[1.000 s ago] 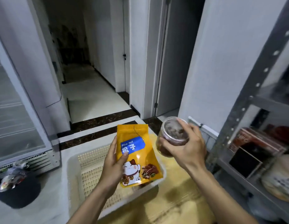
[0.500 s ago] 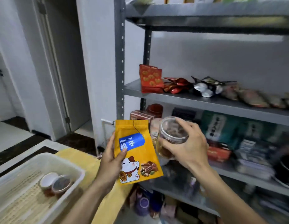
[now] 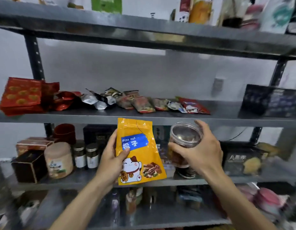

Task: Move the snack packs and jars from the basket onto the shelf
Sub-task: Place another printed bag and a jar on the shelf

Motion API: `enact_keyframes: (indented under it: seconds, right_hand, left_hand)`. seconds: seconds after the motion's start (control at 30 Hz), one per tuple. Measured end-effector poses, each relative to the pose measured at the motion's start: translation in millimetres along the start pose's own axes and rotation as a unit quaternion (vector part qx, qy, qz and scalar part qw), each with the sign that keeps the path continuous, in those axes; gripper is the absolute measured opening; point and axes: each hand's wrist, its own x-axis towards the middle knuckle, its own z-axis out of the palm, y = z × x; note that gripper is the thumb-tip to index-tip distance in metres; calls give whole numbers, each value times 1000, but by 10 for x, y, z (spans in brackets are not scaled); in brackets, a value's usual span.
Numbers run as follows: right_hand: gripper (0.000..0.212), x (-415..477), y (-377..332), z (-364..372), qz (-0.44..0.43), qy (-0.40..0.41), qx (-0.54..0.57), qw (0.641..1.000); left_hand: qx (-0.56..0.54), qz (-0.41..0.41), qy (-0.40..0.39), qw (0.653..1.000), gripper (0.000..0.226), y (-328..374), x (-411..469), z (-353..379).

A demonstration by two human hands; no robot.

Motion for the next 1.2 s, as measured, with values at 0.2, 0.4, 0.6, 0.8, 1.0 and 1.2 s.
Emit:
enact_keyframes:
  seconds: [0.2,0.4,0.6,0.8,1.0,1.2]
  right_hand:
    - [105,953,796,-589,14,46,19,999]
    - [107,1983,1338,-780,30,54,-5,998]
    - [104,3072,1813,-504,58,48,-14,997]
    - [112,4021,2303,-82,107,24,9,994]
    - [105,4652,2545,272,118,-3,-3,993]
    - [103,4935,2628,525,103,-32,-1,994]
  left_hand:
    - [16,12,-19,1000,54,67,800,1297]
    - [69,23,-11,997,46,208,1824,2265]
    - [146,4,-18,989,36,-24,2988,2980]
    - [225,-47,-31,973,23,-384,3774,3271]
    - [287,-106,-52,951,33,-473,4038,3282]
    - [415,-40,-59,907,60,-453,4038,3257]
